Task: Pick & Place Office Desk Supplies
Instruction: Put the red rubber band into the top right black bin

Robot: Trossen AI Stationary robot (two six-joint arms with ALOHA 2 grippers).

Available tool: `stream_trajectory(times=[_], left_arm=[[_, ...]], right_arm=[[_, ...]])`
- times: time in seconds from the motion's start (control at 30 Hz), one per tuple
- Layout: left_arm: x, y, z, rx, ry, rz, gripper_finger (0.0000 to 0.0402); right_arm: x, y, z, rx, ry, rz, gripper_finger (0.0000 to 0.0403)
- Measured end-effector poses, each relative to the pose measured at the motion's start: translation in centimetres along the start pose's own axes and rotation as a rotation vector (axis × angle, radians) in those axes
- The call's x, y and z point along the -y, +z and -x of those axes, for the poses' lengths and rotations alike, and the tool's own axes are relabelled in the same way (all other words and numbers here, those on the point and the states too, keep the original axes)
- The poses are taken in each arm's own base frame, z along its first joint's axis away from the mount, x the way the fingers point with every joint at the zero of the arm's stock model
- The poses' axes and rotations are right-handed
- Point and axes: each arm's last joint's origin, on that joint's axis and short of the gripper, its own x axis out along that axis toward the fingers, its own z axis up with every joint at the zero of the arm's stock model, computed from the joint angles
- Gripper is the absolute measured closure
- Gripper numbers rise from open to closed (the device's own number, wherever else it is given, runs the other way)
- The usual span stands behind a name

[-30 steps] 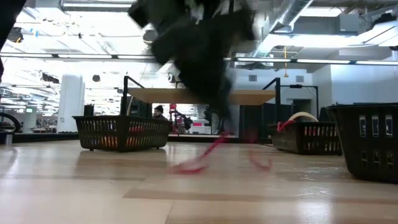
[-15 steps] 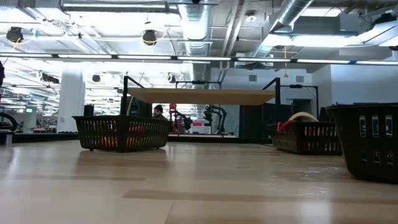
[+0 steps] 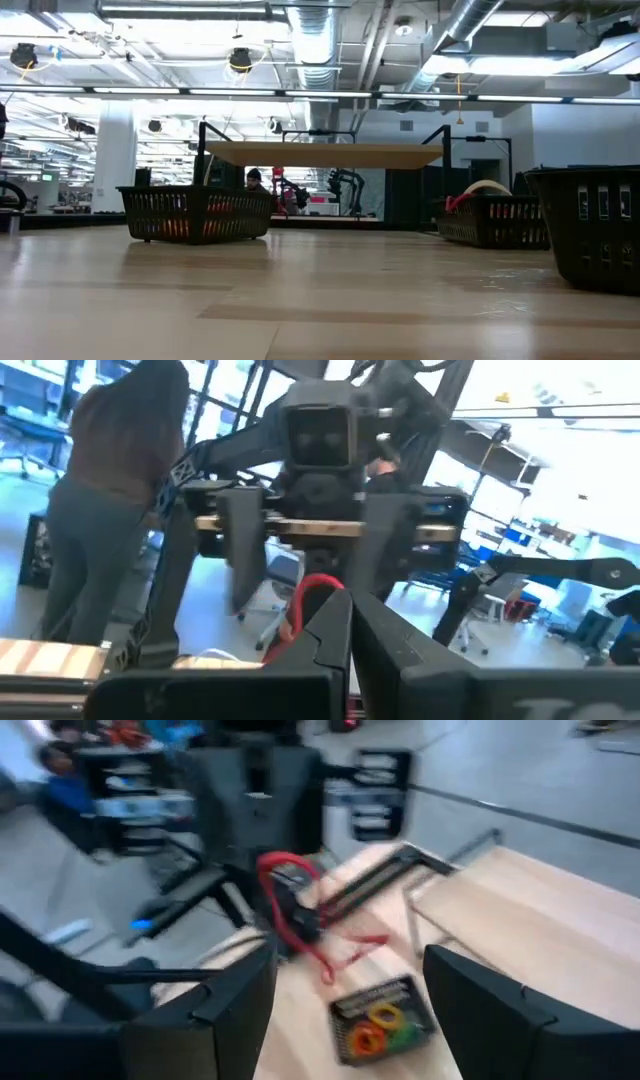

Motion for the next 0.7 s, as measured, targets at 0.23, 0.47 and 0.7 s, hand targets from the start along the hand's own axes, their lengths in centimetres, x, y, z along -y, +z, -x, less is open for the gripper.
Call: stream_trajectory(times=[0.23,0.47,0.7], left_arm=[[0.5,0.0,-0.2,0.017,-0.038,0.030,0.0401],[1.4,0.2,-0.5,0.058,-0.086,0.041,0.0401],[2.0,-0.1,-0.6,0.050,-0.105,0.046,0.0401]], right_arm=[[-0.2,0.1,-1.6,-0.024,0.040,0.021,0.0154],[-0.4,0.1,-2.7,-0.029,0.063,0.012,0.0154],[-0.6,0.5,-3.5,-0.011,0.093,0.006,0.0154]])
